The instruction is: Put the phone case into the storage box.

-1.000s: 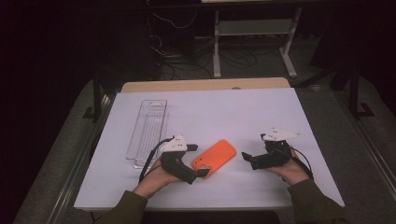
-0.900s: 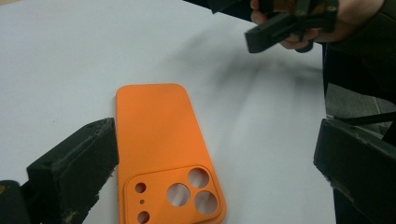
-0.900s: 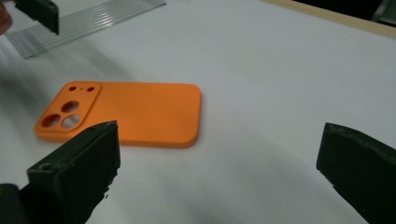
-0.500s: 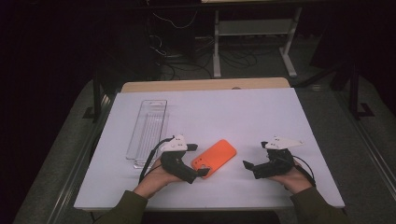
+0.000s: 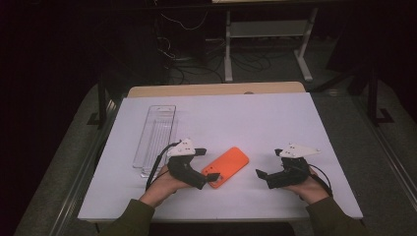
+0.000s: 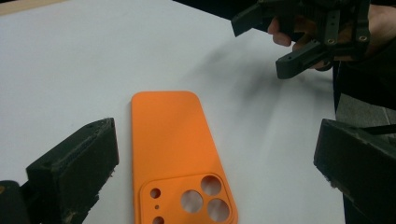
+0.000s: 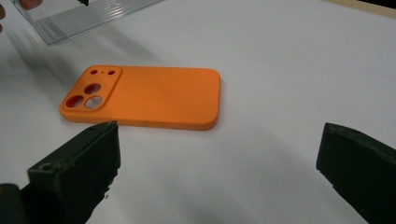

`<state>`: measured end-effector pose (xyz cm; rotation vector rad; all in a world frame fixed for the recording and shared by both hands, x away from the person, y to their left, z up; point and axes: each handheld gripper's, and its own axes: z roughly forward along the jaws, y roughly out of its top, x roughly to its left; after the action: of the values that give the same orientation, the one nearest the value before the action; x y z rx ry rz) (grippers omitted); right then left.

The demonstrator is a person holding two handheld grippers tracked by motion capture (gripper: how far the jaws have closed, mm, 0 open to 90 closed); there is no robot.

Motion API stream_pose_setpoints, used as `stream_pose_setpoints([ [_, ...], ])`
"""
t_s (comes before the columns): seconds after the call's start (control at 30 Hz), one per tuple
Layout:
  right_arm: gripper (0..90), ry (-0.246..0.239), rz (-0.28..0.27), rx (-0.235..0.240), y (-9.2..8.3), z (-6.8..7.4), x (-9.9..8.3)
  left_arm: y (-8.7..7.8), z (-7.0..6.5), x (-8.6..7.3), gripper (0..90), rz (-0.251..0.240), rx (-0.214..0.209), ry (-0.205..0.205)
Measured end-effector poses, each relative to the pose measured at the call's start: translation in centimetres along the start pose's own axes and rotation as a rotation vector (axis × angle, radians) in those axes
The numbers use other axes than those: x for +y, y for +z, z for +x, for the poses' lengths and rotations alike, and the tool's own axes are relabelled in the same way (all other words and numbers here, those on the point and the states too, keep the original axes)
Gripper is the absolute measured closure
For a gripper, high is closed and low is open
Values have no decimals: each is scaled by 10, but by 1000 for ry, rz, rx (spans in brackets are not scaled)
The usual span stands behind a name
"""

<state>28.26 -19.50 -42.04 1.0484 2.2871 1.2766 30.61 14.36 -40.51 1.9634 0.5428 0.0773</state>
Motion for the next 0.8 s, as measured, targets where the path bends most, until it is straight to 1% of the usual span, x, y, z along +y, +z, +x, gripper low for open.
stream_pose_setpoints([
  [0.03, 0, 2, 0, 1, 0, 0, 0, 0, 1, 1, 0, -4, 3, 7],
  [0.1, 0, 2, 1, 3, 0, -1, 0, 1, 1, 2, 0, -6, 9, 9],
  [0.13, 0, 1, 2, 4, 0, -1, 0, 1, 1, 2, 0, -8, 14, 2],
  [0.23, 0, -1, 2, 7, 0, 0, -1, 0, 2, 3, 0, -15, 20, 1],
  [0.37, 0, 4, 4, 7, 1, 0, 0, -1, 3, 5, 0, -23, 32, 7],
  [0.4, 0, 2, 4, 6, 1, 0, 0, -1, 3, 6, 0, -28, 36, -3],
  [0.43, 0, 3, 3, 7, 1, 0, 0, -1, 4, 6, 0, -39, 39, 3],
  [0.53, 0, 3, 1, 7, 0, 0, 0, 0, 5, 9, 0, -43, 46, 1],
  [0.6, 0, 3, 1, 7, 0, -1, 0, 1, 6, 11, 0, -39, 52, 15],
  [0.67, 0, 5, 0, 7, 0, -1, 0, 1, 6, 12, 0, -40, 54, 10],
  [0.73, 0, 8, -1, 7, 0, -1, 0, 3, 7, 17, 0, -43, 61, 20],
  [0.77, 0, 8, -1, 7, 0, -1, 0, 3, 7, 17, 0, -43, 61, 20],
  [0.8, 0, 8, -2, 8, 0, 0, 0, 4, 7, 19, 0, -52, 62, 21],
])
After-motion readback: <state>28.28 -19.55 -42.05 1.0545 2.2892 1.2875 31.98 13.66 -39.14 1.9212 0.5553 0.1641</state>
